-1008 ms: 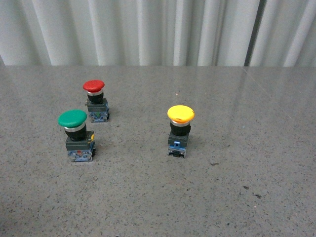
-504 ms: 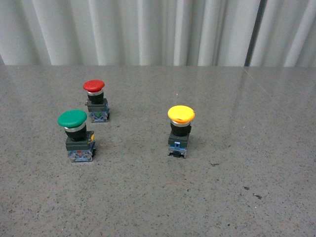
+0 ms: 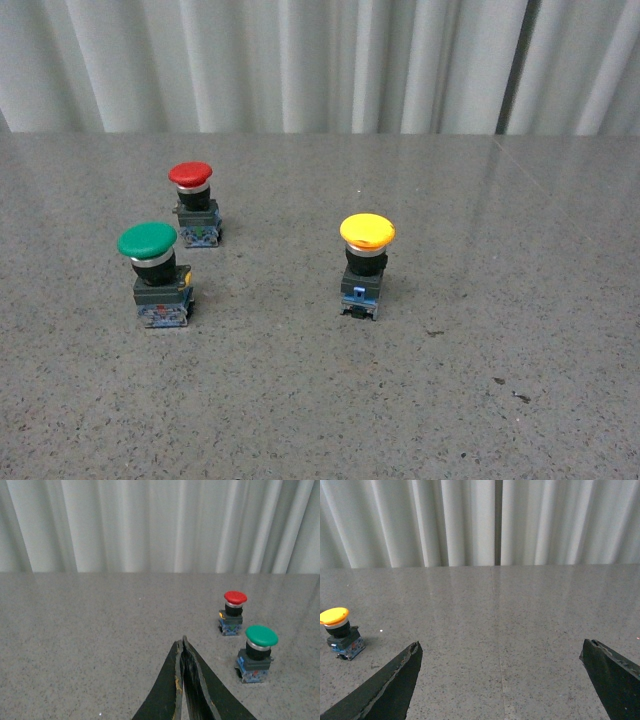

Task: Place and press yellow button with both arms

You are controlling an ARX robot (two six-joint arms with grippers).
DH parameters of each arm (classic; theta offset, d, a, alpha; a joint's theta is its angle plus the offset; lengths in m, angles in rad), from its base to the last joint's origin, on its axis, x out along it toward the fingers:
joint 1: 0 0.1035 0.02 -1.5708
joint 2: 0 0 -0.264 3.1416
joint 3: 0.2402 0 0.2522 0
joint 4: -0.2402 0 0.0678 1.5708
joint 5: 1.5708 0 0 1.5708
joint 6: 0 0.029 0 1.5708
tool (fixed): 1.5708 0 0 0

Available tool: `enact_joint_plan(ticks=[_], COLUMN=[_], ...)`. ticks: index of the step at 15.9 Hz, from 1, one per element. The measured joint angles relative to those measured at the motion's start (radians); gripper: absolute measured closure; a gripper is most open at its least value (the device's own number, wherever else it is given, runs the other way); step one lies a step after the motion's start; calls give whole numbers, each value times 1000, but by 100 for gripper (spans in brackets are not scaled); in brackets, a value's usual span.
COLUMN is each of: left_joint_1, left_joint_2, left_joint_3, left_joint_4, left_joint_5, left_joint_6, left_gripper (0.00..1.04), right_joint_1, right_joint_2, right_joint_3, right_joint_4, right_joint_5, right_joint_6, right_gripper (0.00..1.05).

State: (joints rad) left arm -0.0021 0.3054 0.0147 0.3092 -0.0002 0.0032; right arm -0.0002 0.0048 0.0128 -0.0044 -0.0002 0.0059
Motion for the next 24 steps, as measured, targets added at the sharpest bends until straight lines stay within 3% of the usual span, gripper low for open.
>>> enact_joint_plan(ticks=[8, 10, 17, 24], left_joint_1=[0, 0, 0, 0], left_joint_2=[-131, -259, -294, -294], left_joint_3=[0, 0, 0, 0], left_joint_4=[-135, -320, -314, -314], left_joint_5=[0, 2, 0, 0], left_joint_6=[0, 0, 0, -1], left_gripper=[103, 103, 103, 29], right_joint_1=[0, 0, 0, 0], right_joint_2=[0, 0, 0, 0], right_joint_3=[0, 0, 0, 0], right_joint_4=[0, 0, 0, 0], right_joint_5=[0, 0, 0, 0], right_joint_6=[0, 0, 0, 0], right_gripper=[6, 6, 6, 6])
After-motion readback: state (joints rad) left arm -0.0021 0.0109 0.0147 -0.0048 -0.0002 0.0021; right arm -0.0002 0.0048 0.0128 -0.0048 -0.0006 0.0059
